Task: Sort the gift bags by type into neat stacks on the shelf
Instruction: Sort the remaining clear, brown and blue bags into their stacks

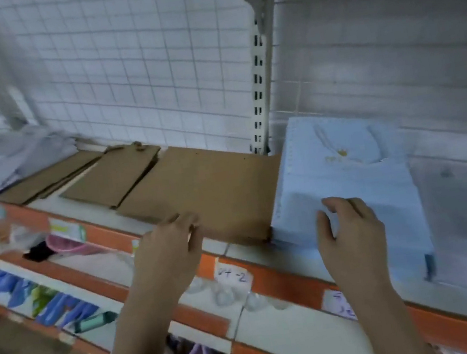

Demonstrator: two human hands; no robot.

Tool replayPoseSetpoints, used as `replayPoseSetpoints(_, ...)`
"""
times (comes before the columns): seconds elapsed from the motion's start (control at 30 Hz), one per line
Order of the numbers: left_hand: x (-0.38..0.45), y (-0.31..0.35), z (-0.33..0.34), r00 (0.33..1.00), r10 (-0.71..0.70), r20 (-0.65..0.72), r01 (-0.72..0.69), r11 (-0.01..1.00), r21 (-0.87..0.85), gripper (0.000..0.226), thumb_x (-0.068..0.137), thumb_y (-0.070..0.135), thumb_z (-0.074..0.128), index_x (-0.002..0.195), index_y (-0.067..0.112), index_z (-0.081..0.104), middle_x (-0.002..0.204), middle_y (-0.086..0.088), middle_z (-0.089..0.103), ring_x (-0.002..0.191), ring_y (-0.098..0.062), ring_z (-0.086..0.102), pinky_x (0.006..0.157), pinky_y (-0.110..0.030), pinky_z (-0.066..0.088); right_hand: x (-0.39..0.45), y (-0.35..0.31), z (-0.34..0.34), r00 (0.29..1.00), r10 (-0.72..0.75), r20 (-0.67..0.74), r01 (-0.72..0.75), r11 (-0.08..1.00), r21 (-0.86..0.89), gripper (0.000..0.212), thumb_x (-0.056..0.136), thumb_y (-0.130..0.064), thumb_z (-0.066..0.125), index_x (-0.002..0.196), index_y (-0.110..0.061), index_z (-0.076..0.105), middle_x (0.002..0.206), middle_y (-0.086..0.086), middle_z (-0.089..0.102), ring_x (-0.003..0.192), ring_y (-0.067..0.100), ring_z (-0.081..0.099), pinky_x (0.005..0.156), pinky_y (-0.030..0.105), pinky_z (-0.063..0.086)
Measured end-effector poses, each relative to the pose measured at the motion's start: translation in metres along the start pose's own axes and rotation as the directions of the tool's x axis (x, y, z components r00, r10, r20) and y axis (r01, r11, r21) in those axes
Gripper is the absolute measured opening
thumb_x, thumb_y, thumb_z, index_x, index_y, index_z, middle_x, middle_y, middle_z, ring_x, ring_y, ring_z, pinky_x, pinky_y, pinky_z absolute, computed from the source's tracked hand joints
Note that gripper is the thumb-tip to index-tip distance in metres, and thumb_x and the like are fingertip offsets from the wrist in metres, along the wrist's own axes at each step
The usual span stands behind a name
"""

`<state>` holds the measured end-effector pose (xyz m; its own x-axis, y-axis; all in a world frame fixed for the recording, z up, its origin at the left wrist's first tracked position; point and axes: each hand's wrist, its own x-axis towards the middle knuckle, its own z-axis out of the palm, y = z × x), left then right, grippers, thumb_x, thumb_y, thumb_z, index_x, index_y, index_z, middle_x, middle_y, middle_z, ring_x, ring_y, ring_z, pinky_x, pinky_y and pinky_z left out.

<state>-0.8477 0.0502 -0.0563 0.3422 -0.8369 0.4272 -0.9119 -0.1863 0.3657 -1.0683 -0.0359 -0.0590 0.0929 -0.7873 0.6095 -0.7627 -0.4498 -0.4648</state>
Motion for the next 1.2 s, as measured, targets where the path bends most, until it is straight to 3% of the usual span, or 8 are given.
replayPoseSetpoints(0.13,-0.012,-0.102,-0.039,0.984,-0.173,-0.041,0.174,0.985,0.018,0.025,0.092,0.030,0.048,0.110,0.019,0.062,0.096,-0.003,0.068,0.081,-0.025,0.063,0.069,-0.034,0.050,-0.012,-0.092,0.059,0.991,-0.063,0.114,0.054,0.995,0.083,0.016,0.088,-0.015,0.054,0.095,-0.006,0.065,0.088,0.011,0.064,0.078,0.030,0.062,0.066,0.036,0.049)
replayPoseSetpoints(0.27,-0.014,-0.182,-0.061,0.968,-0.244,-0.050,0.246,0.969,0.034,0.017,0.090,0.024,0.052,0.098,0.015,0.065,0.082,-0.005,0.070,0.071,-0.028,0.063,0.061,-0.033,0.048,-0.022,-0.159,0.110,0.951,-0.119,0.286,0.085,0.988,0.128,0.022,0.092,-0.023,0.051,0.107,-0.012,0.063,0.098,0.003,0.064,0.082,0.017,0.060,0.065,0.021,0.037)
replayPoseSetpoints(0.37,-0.009,-0.225,-0.066,0.955,-0.287,-0.076,0.291,0.956,0.038,0.016,0.089,0.021,0.055,0.097,0.014,0.067,0.084,-0.006,0.071,0.072,-0.027,0.063,0.060,-0.034,0.049,-0.026,-0.197,0.149,0.919,-0.169,0.357,0.112,0.978,0.175,0.021,0.091,-0.023,0.053,0.106,-0.012,0.063,0.100,0.003,0.065,0.088,0.018,0.060,0.069,0.024,0.043)
replayPoseSetpoints(0.5,0.006,-0.276,-0.068,0.949,-0.307,-0.074,0.312,0.947,0.079,0.023,0.093,0.025,0.049,0.107,0.016,0.064,0.096,-0.002,0.070,0.081,-0.020,0.061,0.060,-0.027,0.041,-0.022,-0.238,0.205,0.907,-0.172,0.385,0.106,0.977,0.185,0.019,0.090,-0.021,0.053,0.103,-0.012,0.064,0.098,0.004,0.065,0.087,0.021,0.060,0.072,0.034,0.049)
replayPoseSetpoints(0.6,0.027,-0.326,-0.077,0.944,-0.324,-0.063,0.329,0.937,0.117,0.024,0.093,0.026,0.048,0.107,0.016,0.064,0.095,-0.002,0.069,0.077,-0.017,0.059,0.056,-0.023,0.037,-0.009,-0.280,0.253,0.900,-0.190,0.392,0.107,0.969,0.223,0.022,0.092,-0.023,0.051,0.106,-0.011,0.063,0.101,0.004,0.063,0.089,0.020,0.059,0.073,0.031,0.047)
replayPoseSetpoints(0.77,0.080,-0.425,-0.114,0.917,-0.390,-0.077,0.398,0.906,0.146,0.023,0.093,0.030,0.047,0.103,0.018,0.063,0.089,-0.003,0.069,0.076,-0.021,0.063,0.064,-0.033,0.052,0.027,-0.364,0.331,0.896,-0.209,0.392,0.095,0.952,0.290,0.022,0.093,-0.022,0.049,0.107,-0.011,0.062,0.100,0.004,0.063,0.085,0.017,0.057,0.065,0.023,0.036)
replayPoseSetpoints(0.97,0.142,-0.511,-0.136,0.912,-0.382,-0.147,0.403,0.901,0.158,0.024,0.093,0.028,0.048,0.104,0.013,0.064,0.082,-0.004,0.068,0.068,-0.019,0.059,0.054,-0.028,0.046,0.058,-0.427,0.391,0.882,-0.221,0.415,0.092,0.947,0.308,0.021,0.094,-0.022,0.048,0.107,-0.012,0.061,0.100,0.000,0.061,0.090,0.014,0.057,0.075,0.025,0.046)
replayPoseSetpoints(1.2,0.202,-0.568,-0.108,0.909,-0.414,-0.054,0.417,0.904,0.092,0.032,0.091,0.026,0.052,0.116,0.008,0.060,0.107,-0.014,0.063,0.097,-0.032,0.056,0.080,-0.035,0.042,0.072,-0.450,0.436,0.895,-0.081,0.439,0.007,0.986,0.167,0.018,0.093,-0.025,0.048,0.102,-0.016,0.061,0.096,-0.002,0.060,0.086,0.014,0.057,0.073,0.031,0.050)
